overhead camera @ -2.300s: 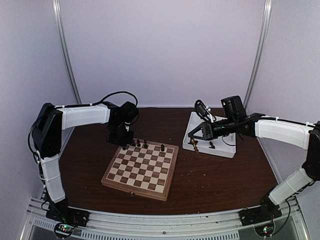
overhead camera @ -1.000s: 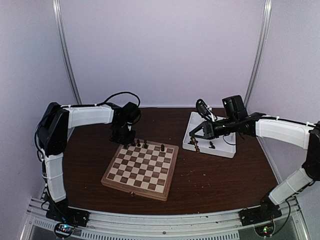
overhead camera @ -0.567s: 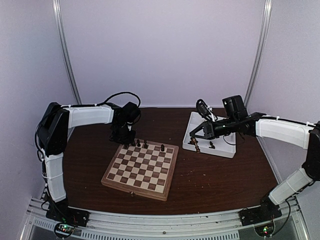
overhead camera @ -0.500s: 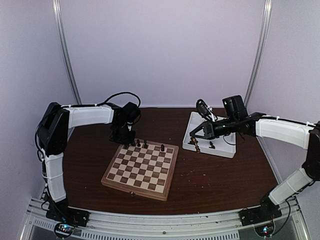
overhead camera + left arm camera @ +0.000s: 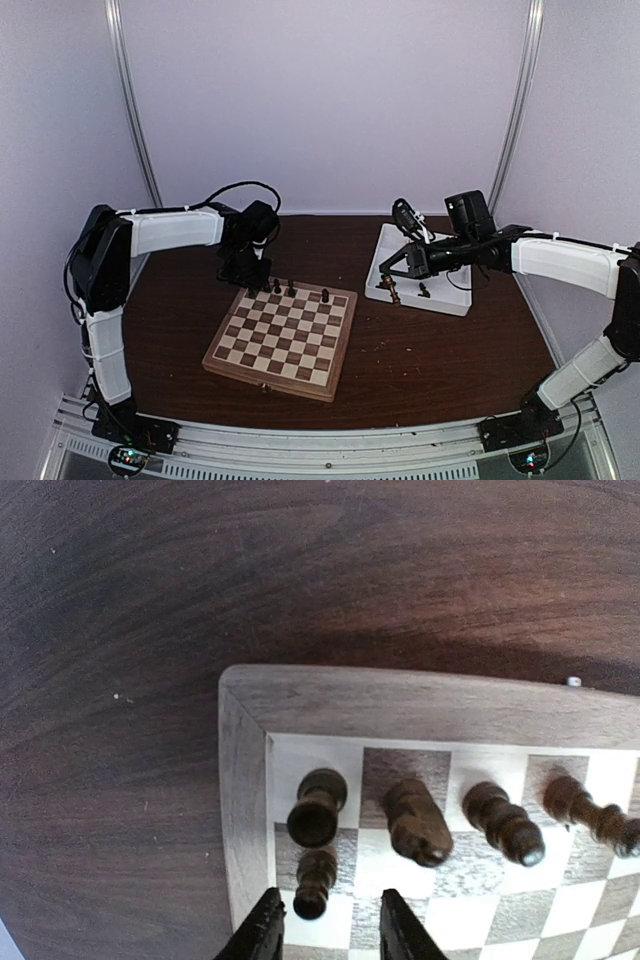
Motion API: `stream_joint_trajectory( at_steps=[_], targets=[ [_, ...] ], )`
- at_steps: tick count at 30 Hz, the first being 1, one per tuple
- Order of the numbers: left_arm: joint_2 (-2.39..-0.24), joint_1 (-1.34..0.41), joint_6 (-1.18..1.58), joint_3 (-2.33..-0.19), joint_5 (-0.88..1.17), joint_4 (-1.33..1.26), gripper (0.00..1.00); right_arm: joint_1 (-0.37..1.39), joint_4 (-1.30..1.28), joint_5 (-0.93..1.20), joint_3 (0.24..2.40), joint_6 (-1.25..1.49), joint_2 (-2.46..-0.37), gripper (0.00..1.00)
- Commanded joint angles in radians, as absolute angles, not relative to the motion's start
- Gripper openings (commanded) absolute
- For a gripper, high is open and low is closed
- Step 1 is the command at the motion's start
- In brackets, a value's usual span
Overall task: Set up the chess pieces on the board
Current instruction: Place the chess piece on the chessboard.
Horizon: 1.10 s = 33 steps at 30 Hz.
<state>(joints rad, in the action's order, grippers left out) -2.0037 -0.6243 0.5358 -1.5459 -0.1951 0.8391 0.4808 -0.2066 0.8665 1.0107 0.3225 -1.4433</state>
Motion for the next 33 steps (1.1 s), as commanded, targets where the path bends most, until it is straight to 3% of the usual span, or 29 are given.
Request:
stream_joint_trajectory(
  at_steps=[1, 14, 23, 27, 33],
  targets=[
    [-1.889, -0.618, 0.530, -1.502, -0.138, 0.860, 0.36, 0.474, -0.184, 0.858, 1.031, 0.338, -1.450, 0.03],
    [-1.572, -0.729, 0.507, -1.329, -0.012, 0.797, 0.40, 0.517, 0.088, 0.777, 0.971, 0.572, -1.452, 0.03],
    [-1.455, -0.833, 0.523, -1.154, 0.294, 0.306, 0.56, 0.594, 0.382, 0.589, 0.887, 0.805, -1.403, 0.03],
    [-1.457, -0.893, 0.491, -1.133, 0.305, 0.187, 0.65, 0.624, 0.443, 0.531, 0.875, 0.868, -1.385, 0.04],
    [-1.450, -0.930, 0.420, -1.095, 0.269, 0.023, 0.66, 0.658, 0.569, 0.454, 0.838, 1.042, -1.371, 0.04]
  ],
)
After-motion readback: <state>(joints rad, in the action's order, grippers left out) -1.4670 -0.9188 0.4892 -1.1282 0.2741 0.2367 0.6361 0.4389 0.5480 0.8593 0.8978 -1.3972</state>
